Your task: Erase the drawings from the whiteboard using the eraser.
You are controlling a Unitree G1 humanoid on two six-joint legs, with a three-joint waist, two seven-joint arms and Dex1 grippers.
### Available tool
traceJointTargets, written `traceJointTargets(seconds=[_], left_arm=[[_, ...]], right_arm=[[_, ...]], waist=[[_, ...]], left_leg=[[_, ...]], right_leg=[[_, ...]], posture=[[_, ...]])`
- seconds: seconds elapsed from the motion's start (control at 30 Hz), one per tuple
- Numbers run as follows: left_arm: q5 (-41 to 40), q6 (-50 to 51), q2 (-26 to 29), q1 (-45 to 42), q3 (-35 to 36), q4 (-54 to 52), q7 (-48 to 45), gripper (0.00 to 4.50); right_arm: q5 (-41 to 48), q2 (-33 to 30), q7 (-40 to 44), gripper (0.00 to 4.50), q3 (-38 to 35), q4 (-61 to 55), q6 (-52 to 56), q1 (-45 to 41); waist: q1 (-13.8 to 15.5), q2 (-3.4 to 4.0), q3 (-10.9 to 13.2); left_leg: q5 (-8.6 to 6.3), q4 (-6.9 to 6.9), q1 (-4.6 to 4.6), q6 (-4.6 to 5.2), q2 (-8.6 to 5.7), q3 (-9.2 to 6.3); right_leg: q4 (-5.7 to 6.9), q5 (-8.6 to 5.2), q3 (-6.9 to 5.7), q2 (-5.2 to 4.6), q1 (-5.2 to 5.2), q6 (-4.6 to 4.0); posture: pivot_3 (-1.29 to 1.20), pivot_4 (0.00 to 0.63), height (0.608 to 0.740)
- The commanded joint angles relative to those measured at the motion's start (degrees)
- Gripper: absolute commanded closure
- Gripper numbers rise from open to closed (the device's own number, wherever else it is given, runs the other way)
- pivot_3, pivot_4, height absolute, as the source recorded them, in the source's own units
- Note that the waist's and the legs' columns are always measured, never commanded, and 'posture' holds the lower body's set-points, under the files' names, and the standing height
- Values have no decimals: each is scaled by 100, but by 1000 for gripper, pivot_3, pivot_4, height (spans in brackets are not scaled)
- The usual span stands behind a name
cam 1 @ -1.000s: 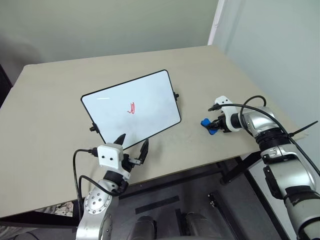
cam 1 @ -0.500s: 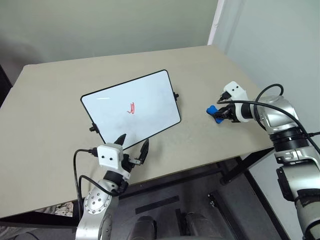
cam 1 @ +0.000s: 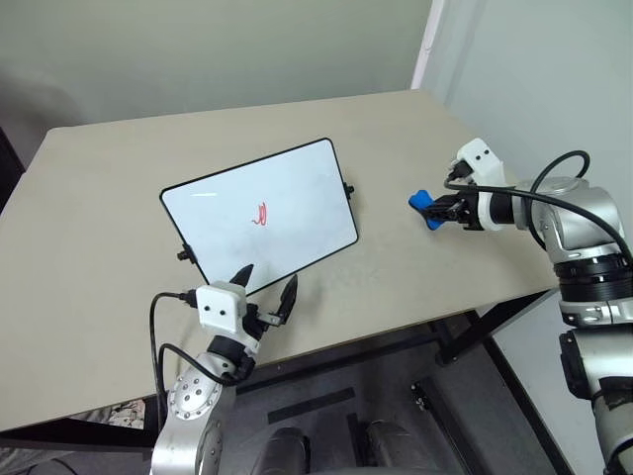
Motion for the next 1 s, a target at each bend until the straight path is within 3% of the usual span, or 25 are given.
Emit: traceJointTargets(seconds=[0.03,1.0], left_arm=[[-53,-70,23,-49,-24,-80,-42,0],[446,-292,66,-12,104,-319,411,0]], right_arm=[[105,-119,-71,3180,-180,-204,-11,-53],[239,8,-180,3180,-76,-42,-162,-148]], waist=[[0,0,0],[1,0,0]], left_leg=[[0,0,0,0,0,0],[0,2,3,1,0,0]], right_leg=[[0,0,0,0,0,0],[0,0,0,0,-3,2]], posture=[[0,150,727],[0,150,727]])
